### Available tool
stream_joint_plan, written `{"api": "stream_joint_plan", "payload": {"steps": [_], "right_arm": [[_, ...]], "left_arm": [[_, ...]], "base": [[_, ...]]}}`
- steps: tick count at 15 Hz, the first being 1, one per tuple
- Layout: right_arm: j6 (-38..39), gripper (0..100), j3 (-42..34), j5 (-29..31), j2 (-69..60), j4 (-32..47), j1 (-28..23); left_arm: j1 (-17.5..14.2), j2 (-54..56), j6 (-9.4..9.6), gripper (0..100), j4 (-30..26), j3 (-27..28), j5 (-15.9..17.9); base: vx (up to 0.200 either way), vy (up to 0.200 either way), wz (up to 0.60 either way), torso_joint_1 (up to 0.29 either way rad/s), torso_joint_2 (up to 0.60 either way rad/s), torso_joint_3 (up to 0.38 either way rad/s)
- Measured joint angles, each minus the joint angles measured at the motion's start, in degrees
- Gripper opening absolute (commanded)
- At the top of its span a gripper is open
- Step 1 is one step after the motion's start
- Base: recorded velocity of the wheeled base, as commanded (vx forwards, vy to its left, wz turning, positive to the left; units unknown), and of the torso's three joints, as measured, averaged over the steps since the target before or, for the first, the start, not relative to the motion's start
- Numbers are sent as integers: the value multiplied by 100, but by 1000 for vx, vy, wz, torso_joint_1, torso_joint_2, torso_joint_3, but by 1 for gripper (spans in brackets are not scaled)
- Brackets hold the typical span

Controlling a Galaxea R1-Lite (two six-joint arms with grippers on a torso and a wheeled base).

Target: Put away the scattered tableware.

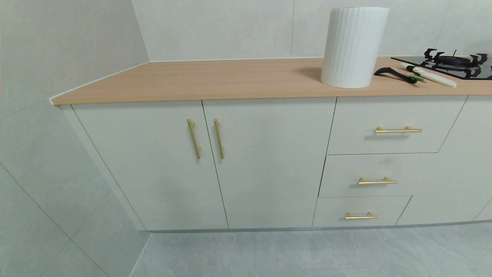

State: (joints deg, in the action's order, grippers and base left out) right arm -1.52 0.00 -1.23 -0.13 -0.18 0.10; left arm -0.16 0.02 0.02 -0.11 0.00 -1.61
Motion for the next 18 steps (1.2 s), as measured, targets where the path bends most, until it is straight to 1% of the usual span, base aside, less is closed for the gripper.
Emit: {"api": "stream_joint_plan", "payload": {"steps": [5,9,18], "right_arm": [[-2,100,0,-32,2,7,6],[2,100,0,-32,2,9,6],[7,100,0,-33,4,11,6]], "left_arm": [[0,0,0,100,-2,0,-2],[2,0,-40,100,-7,2,0],[0,0,-45,100,-5,0,6]], "base": [[0,0,0,0,0,0],[0,-200,0,1,4,-1],[0,-200,0,3,2,2]]}}
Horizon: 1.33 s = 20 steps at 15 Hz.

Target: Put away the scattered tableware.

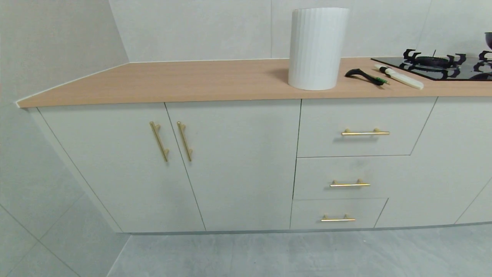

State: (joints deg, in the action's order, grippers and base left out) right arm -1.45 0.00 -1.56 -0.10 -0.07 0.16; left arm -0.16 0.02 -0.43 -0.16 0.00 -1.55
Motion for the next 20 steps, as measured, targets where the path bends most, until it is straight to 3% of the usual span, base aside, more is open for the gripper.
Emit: {"api": "stream_joint_plan", "payload": {"steps": [4,11,20], "right_arm": [[1,100,0,0,0,-2,0],[6,100,0,1,2,-6,0],[11,100,0,1,2,-4,0]], "left_arm": [[0,0,-1,100,-2,0,-1],[2,0,7,100,0,0,2],[0,0,32,100,-2,0,0]], "base": [[0,-200,0,1,2,1],[0,0,0,0,0,0],[178,0,0,1,2,3]]}}
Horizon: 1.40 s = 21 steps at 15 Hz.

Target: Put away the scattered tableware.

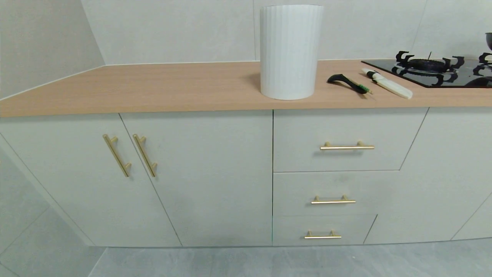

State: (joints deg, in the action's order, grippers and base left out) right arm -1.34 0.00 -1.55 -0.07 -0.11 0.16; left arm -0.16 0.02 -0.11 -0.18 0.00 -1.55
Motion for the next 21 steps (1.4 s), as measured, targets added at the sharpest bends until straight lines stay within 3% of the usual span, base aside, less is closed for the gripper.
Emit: {"api": "stream_joint_plan", "payload": {"steps": [16,21], "right_arm": [[-100,100,27,-74,2,-5,0],[94,100,846,-419,825,38,254]], "left_arm": [[0,0,-21,100,0,0,0],[0,0,-21,100,2,0,-1]], "base": [[0,0,0,0,0,0],[0,0,0,0,0,0]]}}
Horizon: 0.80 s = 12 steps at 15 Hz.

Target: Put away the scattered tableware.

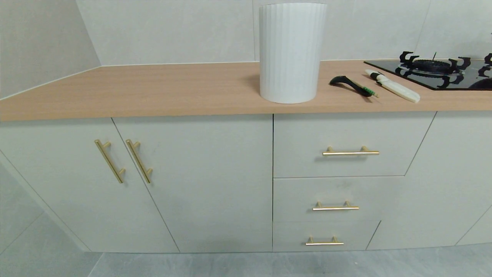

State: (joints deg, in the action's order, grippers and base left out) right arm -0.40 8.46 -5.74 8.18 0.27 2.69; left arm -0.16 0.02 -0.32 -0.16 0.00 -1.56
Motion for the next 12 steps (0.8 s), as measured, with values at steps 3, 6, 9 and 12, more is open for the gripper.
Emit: {"api": "stream_joint_plan", "payload": {"steps": [3,6,9,12], "right_arm": [[-145,100,367,-44,1169,-40,308],[-230,100,877,-57,2456,-59,457],[-293,100,1381,-49,3838,-84,571],[-307,100,1802,-24,5207,-227,764]], "left_arm": [[0,0,0,100,0,0,0],[0,0,0,100,0,0,1],[0,0,0,100,0,0,0],[0,0,0,100,0,0,1]], "base": [[0,0,0,0,0,0],[0,0,0,0,0,0],[0,0,0,0,0,0],[0,0,0,0,0,0]]}}
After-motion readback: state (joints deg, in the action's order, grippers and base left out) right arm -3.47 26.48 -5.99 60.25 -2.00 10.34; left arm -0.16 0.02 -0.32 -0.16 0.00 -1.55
